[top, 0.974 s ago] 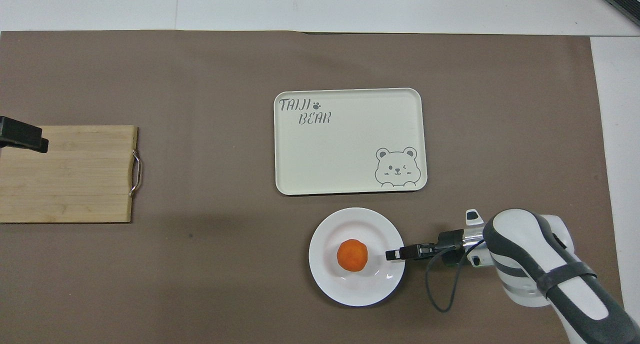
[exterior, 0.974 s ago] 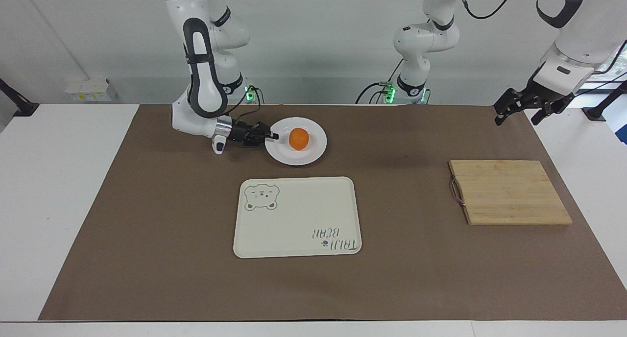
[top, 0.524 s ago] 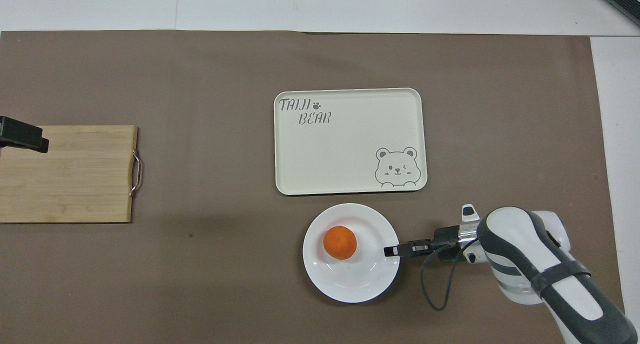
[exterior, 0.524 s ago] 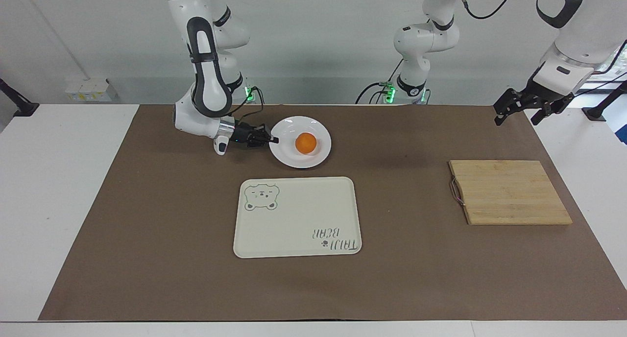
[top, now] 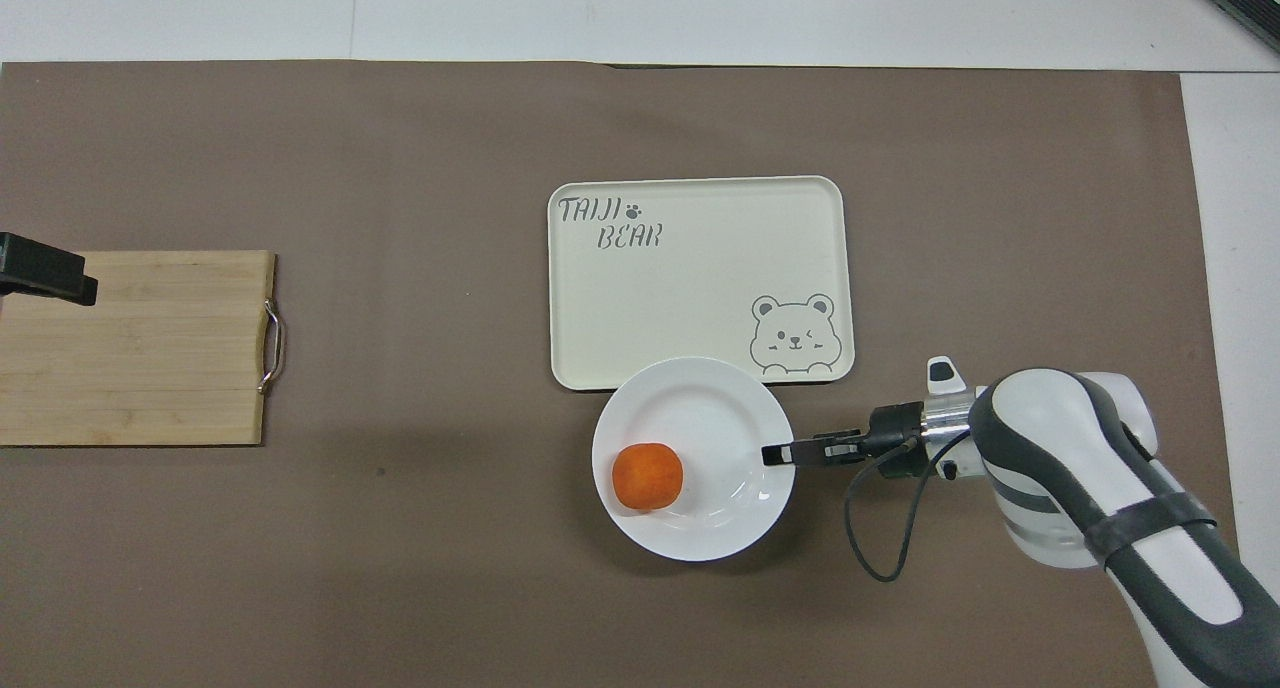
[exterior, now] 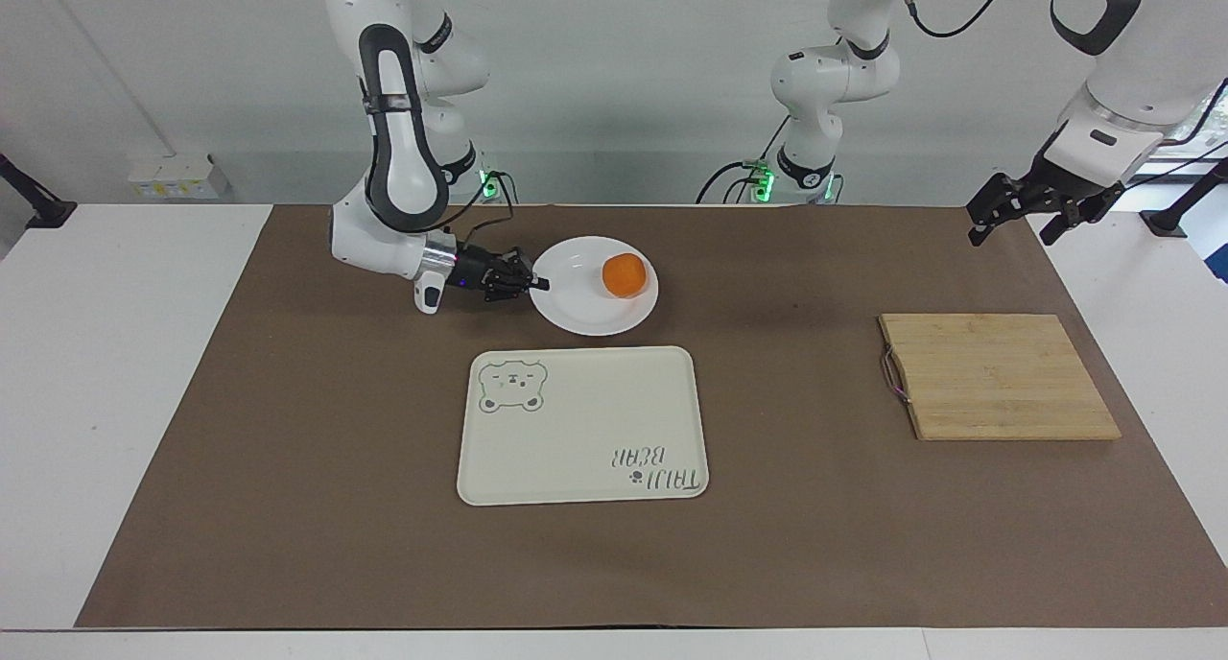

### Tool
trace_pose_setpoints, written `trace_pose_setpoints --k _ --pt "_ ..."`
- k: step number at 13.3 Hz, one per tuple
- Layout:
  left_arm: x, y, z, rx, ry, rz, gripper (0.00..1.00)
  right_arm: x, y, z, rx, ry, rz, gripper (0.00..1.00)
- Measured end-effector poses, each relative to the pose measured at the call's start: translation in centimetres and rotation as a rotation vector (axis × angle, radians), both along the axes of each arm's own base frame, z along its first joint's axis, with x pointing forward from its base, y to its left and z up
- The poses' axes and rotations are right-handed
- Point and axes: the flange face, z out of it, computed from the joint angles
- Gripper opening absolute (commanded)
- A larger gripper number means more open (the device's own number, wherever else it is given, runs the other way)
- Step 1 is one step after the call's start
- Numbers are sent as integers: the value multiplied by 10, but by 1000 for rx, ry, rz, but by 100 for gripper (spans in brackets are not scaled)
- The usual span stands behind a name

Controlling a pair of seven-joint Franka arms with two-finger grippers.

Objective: Place orange and plate with both arms
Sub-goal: 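Slide the plate with the right gripper onto the cream tray, then adjust the plate on the tray and open the right gripper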

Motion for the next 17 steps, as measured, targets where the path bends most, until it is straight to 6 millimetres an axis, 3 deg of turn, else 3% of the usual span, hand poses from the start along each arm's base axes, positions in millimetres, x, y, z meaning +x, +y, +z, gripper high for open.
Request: trace_pose_setpoints --k 4,11,14,17 --pt "0 0 0 0 0 0 100 40 7 36 14 21 -51 0" --pt "0 0 0 0 0 0 100 135 16 66 11 47 -141 0" --pt "0 0 0 0 0 -1 100 167 16 43 -1 54 -150 0" --pt "0 0 0 0 0 -1 100 180 14 7 -16 88 -153 0"
